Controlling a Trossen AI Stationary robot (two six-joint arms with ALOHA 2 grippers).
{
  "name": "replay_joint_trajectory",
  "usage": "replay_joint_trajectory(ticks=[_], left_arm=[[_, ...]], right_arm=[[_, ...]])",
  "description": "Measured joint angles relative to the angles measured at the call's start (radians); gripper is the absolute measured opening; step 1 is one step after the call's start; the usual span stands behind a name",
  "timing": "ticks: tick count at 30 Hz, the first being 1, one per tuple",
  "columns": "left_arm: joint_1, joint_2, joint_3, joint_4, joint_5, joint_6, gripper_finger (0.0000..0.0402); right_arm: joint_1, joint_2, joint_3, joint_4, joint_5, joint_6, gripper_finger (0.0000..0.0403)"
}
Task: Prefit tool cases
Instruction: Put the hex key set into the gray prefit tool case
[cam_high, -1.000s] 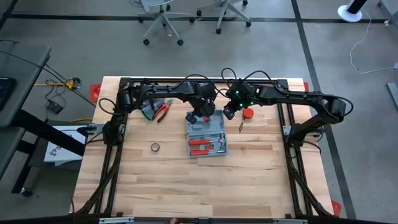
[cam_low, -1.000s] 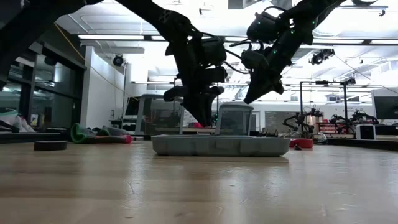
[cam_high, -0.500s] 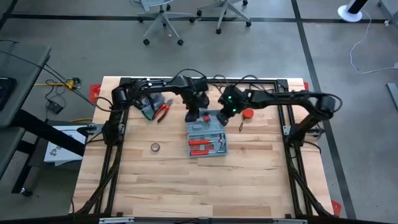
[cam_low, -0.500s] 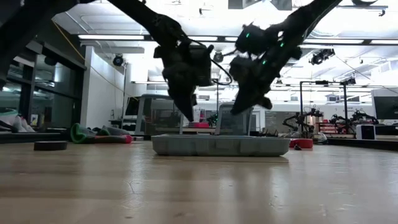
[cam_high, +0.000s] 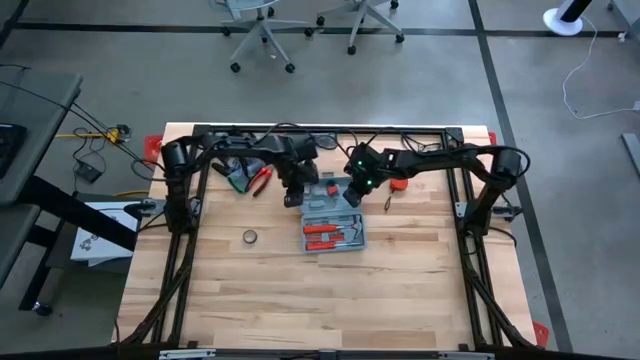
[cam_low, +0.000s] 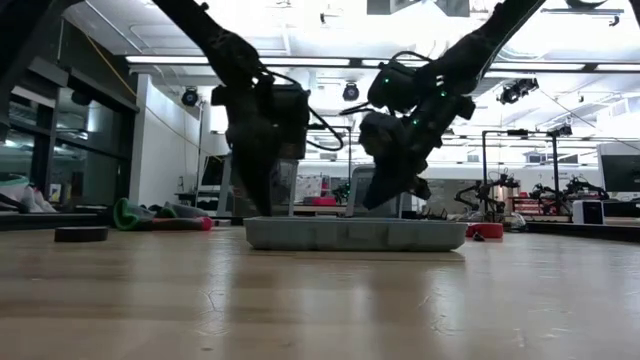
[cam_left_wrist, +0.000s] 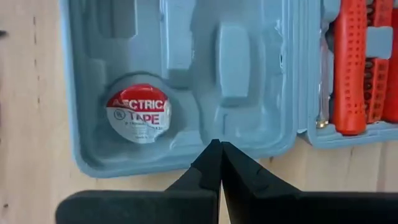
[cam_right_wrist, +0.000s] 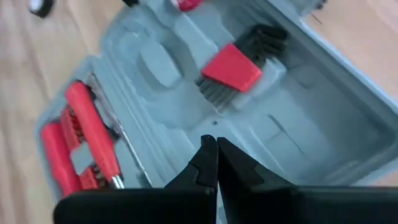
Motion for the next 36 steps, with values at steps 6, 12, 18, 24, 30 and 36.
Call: replay_joint_trajectory(ticks=[6,12,18,24,30,36], left_arm=[[-0.019,0.001,-0.039,0.091,-0.007,-0.035,0.0],[-0.032,0.005,-0.04,0.175,-0.011,-0.059,0.0],[-0.05,0.005,-0.04,0.235,-0.011,-0.088,0.0],[-0.052,0.005,-0.04,0.247,-0.01,-0.088,0.0],[-0.052,0.005,-0.04,0.25,-0.01,-0.088,0.0],[-0.054,0.005,-0.04,0.273,0.017,-0.106,0.0]], right_arm=[[0.0,0.061,0.0,0.037,-0.018,0.036,0.0],[0.0,0.096,0.0,0.125,-0.061,0.071,0.0],[0.0,0.12,0.0,0.226,-0.083,0.137,0.0],[-0.006,0.12,0.0,0.327,-0.093,0.19,0.0],[-0.007,0.119,0.001,0.341,-0.121,0.204,0.0],[-0.007,0.119,0.001,0.338,-0.13,0.204,0.0]])
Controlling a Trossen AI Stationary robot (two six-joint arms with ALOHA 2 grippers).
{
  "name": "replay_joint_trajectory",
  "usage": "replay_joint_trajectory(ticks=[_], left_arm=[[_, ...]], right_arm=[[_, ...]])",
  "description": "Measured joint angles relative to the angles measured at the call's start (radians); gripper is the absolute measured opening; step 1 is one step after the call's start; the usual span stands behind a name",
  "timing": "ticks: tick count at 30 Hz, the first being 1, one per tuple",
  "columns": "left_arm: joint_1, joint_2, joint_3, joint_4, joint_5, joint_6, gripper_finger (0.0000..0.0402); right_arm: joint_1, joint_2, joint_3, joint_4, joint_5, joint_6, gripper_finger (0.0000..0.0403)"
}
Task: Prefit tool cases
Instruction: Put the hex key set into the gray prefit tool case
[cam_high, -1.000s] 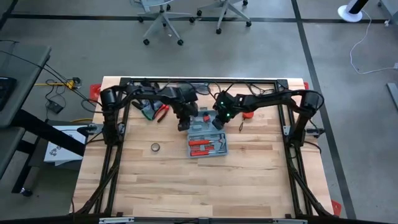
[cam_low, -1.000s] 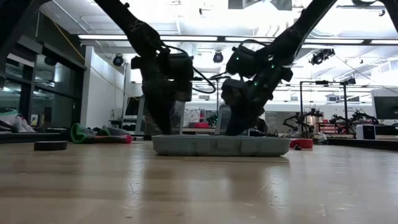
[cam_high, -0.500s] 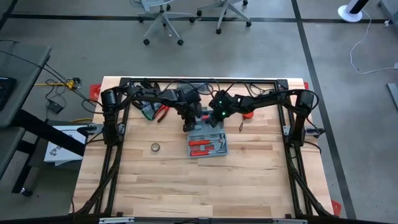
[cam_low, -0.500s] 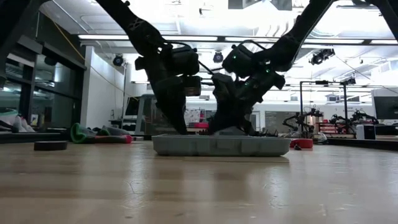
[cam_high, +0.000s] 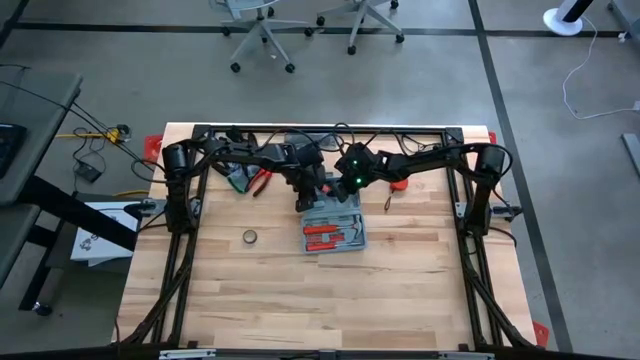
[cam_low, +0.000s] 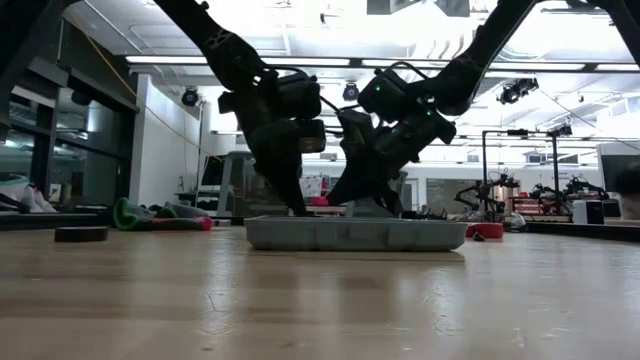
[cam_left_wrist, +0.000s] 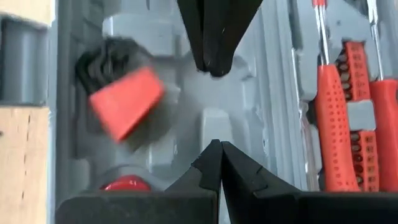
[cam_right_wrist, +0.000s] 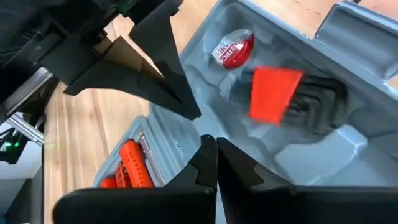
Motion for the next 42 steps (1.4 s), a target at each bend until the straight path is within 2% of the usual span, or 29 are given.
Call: replay_joint_trajectory(ticks=[9,18,27,42], left_arm=[[-0.009,0.0,0.0,0.01,-0.016,-0.007,0.0],[0.04,-0.063,0.001,0.003,-0.176,-0.018,0.0],[0.05,-0.037,0.002,0.061,-0.133,0.027,0.0],[0.026,0.051,0.002,0.155,-0.111,0.027,0.0]], right_arm=[[-0.004,-0.005,0.0,-0.006,0.001,-0.001,0.0],[-0.039,-0.013,0.0,-0.036,0.023,-0.013,0.0],[-0.068,-0.013,0.0,-0.189,0.109,-0.045,0.0],[-0.07,-0.013,0.0,-0.224,0.1,-0.068,0.0]])
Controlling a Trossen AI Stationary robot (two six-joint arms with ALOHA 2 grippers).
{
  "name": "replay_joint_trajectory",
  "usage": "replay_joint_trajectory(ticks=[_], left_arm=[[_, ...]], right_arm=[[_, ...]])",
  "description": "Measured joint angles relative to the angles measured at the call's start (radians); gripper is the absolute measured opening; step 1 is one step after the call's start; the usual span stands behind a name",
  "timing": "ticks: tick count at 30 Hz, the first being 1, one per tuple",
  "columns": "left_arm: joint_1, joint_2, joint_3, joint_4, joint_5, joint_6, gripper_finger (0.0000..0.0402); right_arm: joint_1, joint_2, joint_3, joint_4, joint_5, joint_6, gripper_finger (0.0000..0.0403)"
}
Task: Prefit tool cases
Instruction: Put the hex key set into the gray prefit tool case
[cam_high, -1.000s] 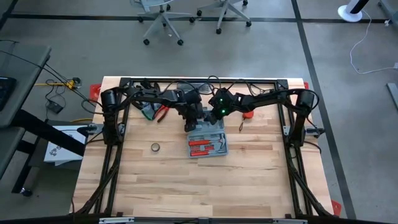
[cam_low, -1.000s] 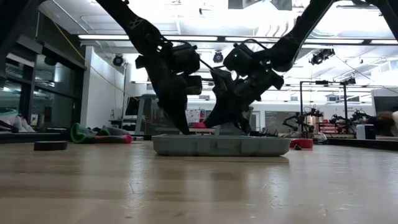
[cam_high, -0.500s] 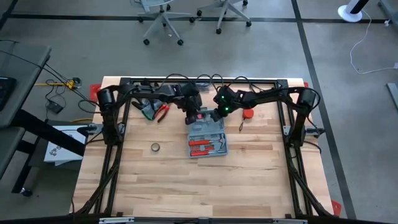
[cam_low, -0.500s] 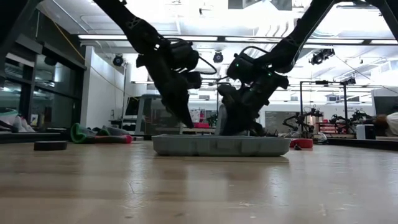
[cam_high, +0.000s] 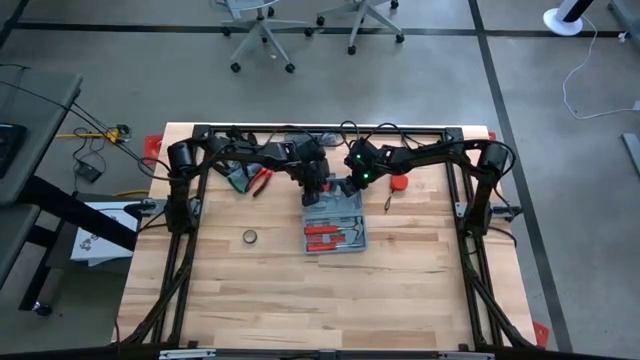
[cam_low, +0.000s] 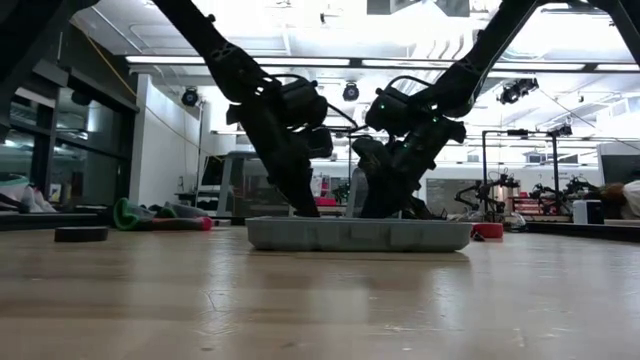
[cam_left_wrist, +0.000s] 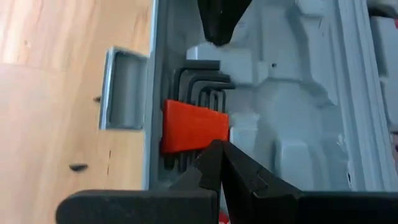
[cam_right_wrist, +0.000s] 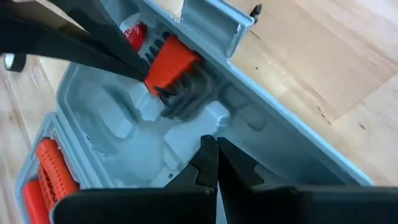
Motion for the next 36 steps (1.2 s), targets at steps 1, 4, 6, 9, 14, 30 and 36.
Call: replay_joint_trajectory(ticks=[1,4,6,9,14,30,36], left_arm=[[0.001,0.0,0.001,0.005,-0.004,0.0,0.0],[0.005,0.003,0.015,0.004,-0.007,0.001,0.0],[0.006,0.007,0.024,-0.002,-0.006,0.0,0.0],[0.01,0.007,0.047,-0.06,-0.002,0.001,0.0],[0.031,-0.005,0.08,-0.14,0.0,0.005,0.0],[0.088,-0.032,0.054,-0.338,0.015,0.061,0.0],[0.055,-0.034,0.001,-0.243,0.013,0.032,0.0]], right_arm=[[0.0,0.0,0.0,0.0,0.0,0.0,0.0],[0.0,0.0,0.0,0.002,-0.001,-0.001,0.0],[0.001,0.0,0.0,0.001,-0.003,-0.002,0.0],[0.0,0.0,0.0,0.001,-0.003,-0.001,0.0],[0.001,0.0,0.0,0.002,-0.006,-0.001,0.0],[-0.001,0.0,0.0,0.031,-0.011,0.004,0.0],[-0.001,0.0,0.0,0.049,-0.03,0.001,0.0]])
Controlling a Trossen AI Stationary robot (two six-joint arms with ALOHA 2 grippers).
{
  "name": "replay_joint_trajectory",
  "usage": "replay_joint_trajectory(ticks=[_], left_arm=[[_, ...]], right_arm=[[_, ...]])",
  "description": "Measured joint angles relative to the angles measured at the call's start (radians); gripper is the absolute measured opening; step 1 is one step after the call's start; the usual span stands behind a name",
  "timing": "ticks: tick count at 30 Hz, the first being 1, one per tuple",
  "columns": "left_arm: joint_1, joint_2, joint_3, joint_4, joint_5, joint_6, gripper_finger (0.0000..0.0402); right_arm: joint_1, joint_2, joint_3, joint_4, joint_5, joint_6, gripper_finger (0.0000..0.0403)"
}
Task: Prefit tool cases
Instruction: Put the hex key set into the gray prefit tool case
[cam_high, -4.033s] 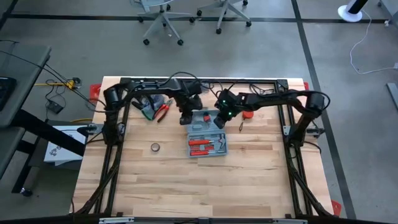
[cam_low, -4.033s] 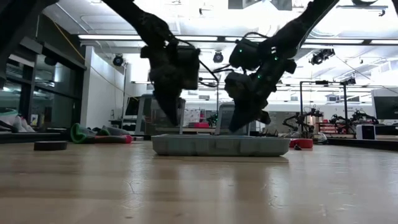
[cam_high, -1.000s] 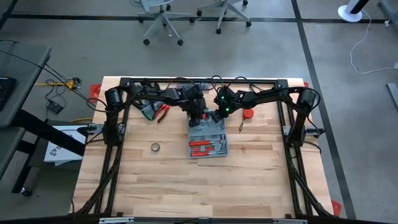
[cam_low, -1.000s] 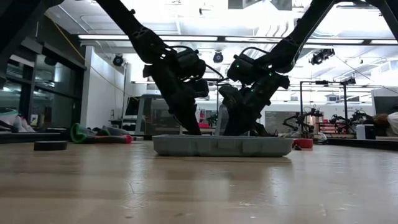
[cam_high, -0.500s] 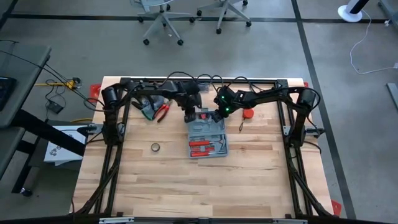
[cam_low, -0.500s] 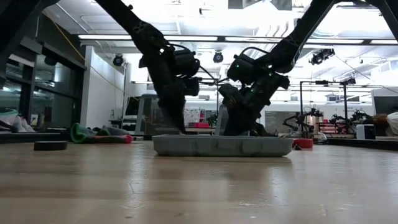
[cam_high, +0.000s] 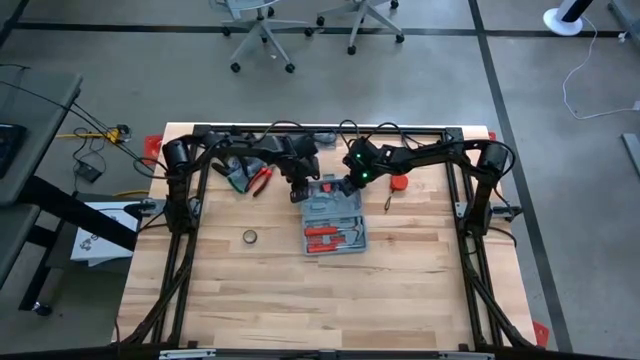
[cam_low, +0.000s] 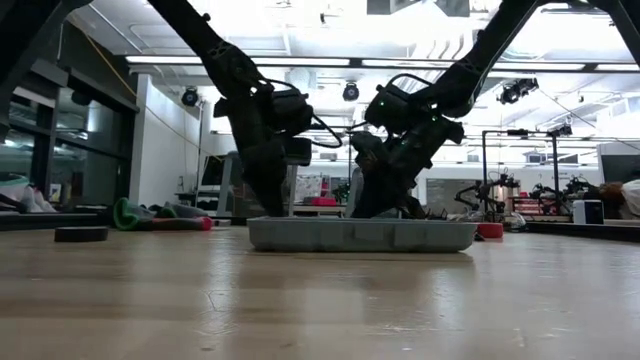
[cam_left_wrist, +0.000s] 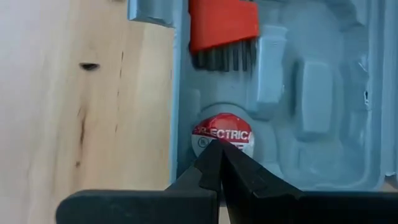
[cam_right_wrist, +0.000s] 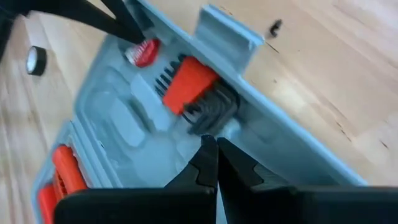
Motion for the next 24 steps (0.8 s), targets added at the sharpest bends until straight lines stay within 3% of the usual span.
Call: replay_joint_trajectory(ticks=[15,24], left_arm=[[-0.02,0.001,-0.01,0.077,0.001,-0.039,0.0],[-0.034,-0.006,0.068,0.116,0.038,-0.051,0.0]], right_arm=[[0.006,0.0,0.0,0.045,0.011,0.03,0.0],[0.006,0.0,0.0,0.05,0.012,0.031,0.0]])
